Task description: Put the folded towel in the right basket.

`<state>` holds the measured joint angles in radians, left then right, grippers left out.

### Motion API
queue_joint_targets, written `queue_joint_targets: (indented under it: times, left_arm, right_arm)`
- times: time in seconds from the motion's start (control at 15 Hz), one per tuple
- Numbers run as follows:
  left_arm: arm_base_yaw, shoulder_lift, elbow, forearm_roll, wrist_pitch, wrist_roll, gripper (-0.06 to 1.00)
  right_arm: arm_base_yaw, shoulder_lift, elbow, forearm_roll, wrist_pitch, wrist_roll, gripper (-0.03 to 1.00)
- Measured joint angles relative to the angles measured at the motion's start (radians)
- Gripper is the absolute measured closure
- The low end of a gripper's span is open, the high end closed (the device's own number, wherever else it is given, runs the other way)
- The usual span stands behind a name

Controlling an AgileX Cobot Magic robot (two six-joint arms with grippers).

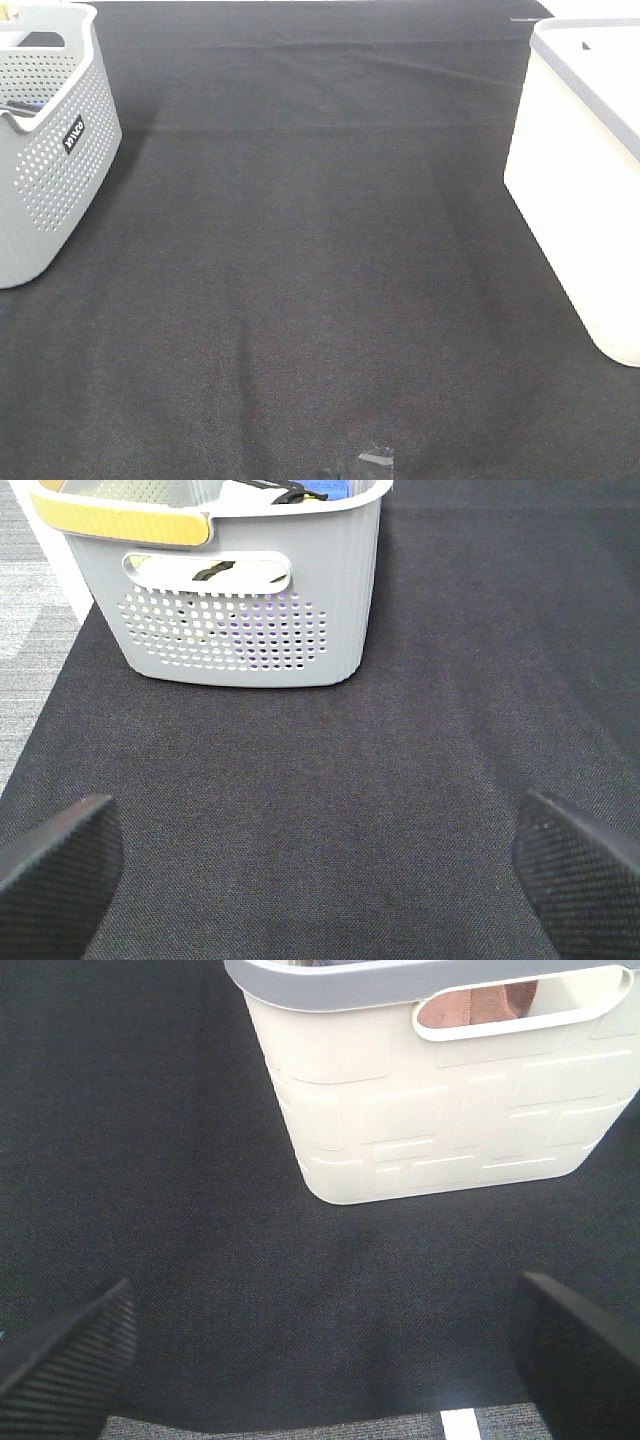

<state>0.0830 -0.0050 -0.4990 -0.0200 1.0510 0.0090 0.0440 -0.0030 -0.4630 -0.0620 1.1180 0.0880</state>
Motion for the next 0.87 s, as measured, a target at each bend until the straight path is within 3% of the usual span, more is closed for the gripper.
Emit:
queue_joint_targets:
  times: [0.87]
  left_arm:
    - [0.000, 0.000, 0.000, 0.000, 0.000, 0.000, -0.04]
  right_arm:
    - [0.000, 0.000, 0.000, 0.000, 0.000, 0.000, 0.00]
